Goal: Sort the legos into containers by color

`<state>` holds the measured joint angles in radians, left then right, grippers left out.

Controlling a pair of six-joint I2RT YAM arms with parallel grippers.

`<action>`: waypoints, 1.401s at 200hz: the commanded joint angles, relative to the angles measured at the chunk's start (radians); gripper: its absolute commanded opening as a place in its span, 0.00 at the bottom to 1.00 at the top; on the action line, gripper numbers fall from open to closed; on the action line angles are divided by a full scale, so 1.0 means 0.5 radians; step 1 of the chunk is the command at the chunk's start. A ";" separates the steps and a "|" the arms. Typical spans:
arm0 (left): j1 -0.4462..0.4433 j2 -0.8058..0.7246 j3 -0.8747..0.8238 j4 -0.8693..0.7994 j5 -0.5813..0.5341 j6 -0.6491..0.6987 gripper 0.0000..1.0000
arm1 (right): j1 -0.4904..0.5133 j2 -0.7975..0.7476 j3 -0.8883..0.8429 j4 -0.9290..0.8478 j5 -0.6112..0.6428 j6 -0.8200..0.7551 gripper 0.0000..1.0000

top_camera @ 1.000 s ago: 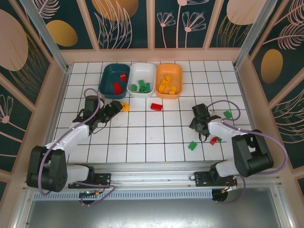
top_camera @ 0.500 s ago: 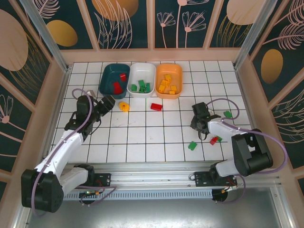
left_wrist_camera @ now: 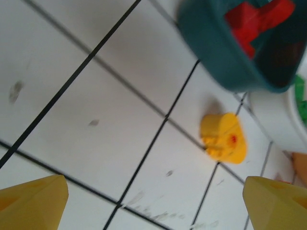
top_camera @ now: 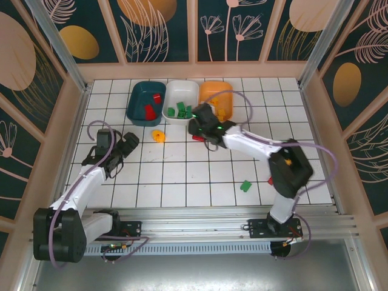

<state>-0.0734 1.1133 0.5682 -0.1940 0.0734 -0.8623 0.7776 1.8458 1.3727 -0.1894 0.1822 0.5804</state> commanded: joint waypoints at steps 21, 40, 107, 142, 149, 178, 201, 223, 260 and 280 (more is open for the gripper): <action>0.009 -0.102 -0.162 -0.042 0.209 0.053 0.94 | 0.090 0.676 0.825 0.054 -0.216 -0.297 0.29; 0.011 -0.186 -0.207 -0.068 0.221 0.088 0.95 | 0.101 0.904 1.157 0.019 -0.257 -0.417 0.29; 0.010 -0.220 -0.296 -0.045 0.275 0.135 0.95 | 0.020 1.517 2.093 -0.243 -0.390 -0.458 0.44; 0.011 -0.208 -0.276 -0.013 0.312 0.160 0.95 | 0.017 1.529 2.318 -0.339 -0.392 -0.529 0.74; 0.012 -0.209 -0.274 0.001 0.319 0.160 0.95 | 0.019 1.493 2.339 -0.339 -0.384 -0.543 0.75; 0.010 -0.200 -0.248 0.050 0.338 0.157 0.96 | 0.020 1.256 2.323 -0.405 -0.267 -0.612 0.75; 0.008 -0.186 -0.258 0.125 0.370 0.125 0.96 | 0.042 0.961 2.057 -0.489 -0.061 -0.693 0.74; 0.011 -0.143 -0.286 0.225 0.412 0.073 0.96 | 0.062 0.600 1.422 -0.374 0.000 -0.772 0.72; 0.012 -0.015 -0.287 0.355 0.444 -0.069 0.97 | 0.177 0.379 0.693 -0.150 -0.103 -0.800 0.75; 0.012 0.169 -0.283 0.408 0.551 -0.178 0.98 | 0.235 0.440 0.559 -0.012 -0.150 -0.739 0.80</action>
<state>-0.0727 1.1126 0.4278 -0.0540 0.2787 -0.8715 0.8505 1.9961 1.7565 -0.2794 0.1310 0.2085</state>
